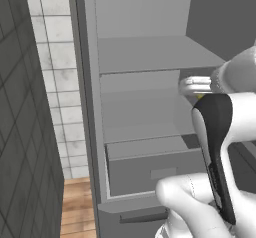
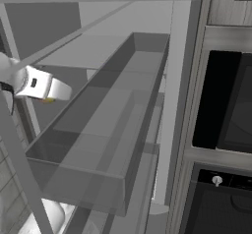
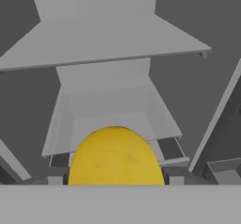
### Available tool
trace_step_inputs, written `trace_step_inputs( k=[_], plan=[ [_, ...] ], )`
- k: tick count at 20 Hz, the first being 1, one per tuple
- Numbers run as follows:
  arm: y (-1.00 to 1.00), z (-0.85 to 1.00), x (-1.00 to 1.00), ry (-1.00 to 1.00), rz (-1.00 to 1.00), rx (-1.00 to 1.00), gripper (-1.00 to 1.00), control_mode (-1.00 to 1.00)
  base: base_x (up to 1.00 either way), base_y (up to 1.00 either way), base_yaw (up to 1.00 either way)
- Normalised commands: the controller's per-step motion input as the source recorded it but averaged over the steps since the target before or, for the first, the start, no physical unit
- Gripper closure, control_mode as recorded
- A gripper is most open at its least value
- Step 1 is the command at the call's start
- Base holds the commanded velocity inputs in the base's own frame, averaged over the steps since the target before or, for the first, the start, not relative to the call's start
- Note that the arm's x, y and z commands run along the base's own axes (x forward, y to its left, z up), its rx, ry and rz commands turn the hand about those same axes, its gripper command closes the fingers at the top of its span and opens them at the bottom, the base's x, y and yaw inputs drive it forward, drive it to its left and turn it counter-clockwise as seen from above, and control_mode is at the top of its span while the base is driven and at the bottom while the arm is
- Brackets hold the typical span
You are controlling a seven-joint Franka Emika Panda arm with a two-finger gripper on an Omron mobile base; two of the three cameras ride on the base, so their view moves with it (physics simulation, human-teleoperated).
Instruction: Retrieve a lemon from the fridge and place it on the cutting board with the fish.
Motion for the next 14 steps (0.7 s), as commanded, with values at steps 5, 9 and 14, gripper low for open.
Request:
trace_step_inputs(
  k=[5, 9, 14],
  plan=[
    [0.00, -0.46, -0.58, 0.00, 0.00, 0.00, 1.00, -1.00, 0.00, 0.00, 0.00],
    [0.00, -0.38, -0.09, 0.00, 0.00, 0.00, 1.00, -1.00, 0.00, 0.00, 0.00],
    [0.00, -0.04, 0.00, 0.00, 0.00, 0.00, 1.00, -1.00, 0.00, 0.00, 0.00]
  ],
)
